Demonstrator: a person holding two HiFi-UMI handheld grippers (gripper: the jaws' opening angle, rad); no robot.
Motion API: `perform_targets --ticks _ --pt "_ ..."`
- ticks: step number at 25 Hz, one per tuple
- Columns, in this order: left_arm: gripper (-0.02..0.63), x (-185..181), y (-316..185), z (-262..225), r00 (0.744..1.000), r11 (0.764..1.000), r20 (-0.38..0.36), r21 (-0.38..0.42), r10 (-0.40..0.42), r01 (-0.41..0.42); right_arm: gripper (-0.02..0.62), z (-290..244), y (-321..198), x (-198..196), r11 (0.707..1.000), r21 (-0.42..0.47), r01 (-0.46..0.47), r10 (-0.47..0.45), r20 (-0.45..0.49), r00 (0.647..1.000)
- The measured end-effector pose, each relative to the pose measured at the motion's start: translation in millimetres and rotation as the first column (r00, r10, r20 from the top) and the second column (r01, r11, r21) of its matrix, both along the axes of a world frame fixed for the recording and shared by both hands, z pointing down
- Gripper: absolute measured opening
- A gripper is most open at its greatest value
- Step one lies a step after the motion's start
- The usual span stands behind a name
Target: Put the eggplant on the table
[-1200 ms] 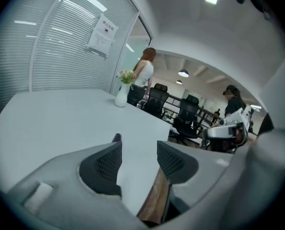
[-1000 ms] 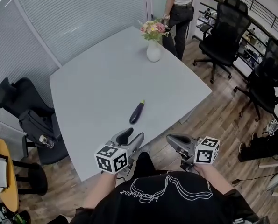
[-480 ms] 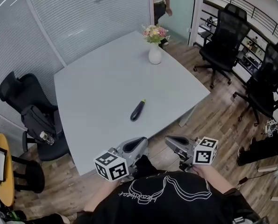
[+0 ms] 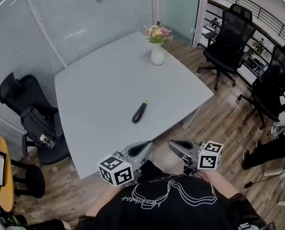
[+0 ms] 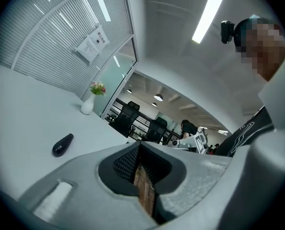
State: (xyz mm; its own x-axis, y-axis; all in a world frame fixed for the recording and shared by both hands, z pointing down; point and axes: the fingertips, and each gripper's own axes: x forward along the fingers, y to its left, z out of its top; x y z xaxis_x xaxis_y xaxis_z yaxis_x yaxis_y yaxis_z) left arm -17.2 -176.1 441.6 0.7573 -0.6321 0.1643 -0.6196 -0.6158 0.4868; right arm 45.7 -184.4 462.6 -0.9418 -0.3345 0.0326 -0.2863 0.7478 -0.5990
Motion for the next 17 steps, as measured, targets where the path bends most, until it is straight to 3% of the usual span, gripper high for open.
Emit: perform_targets --ticks 5,17 --pt "0.014 11 2 -2 0.998 0.999 0.064 0.03 0.028 -0.029 0.006 -3 1 7 1.0 -0.002 -0.009 0.009 0.002 1.0" --pt "0.014 18 -3 -7 0.999 0.999 0.028 0.0 0.034 -0.034 0.006 -3 -5 20 0.999 -0.009 -0.037 0.037 0.003 0.999"
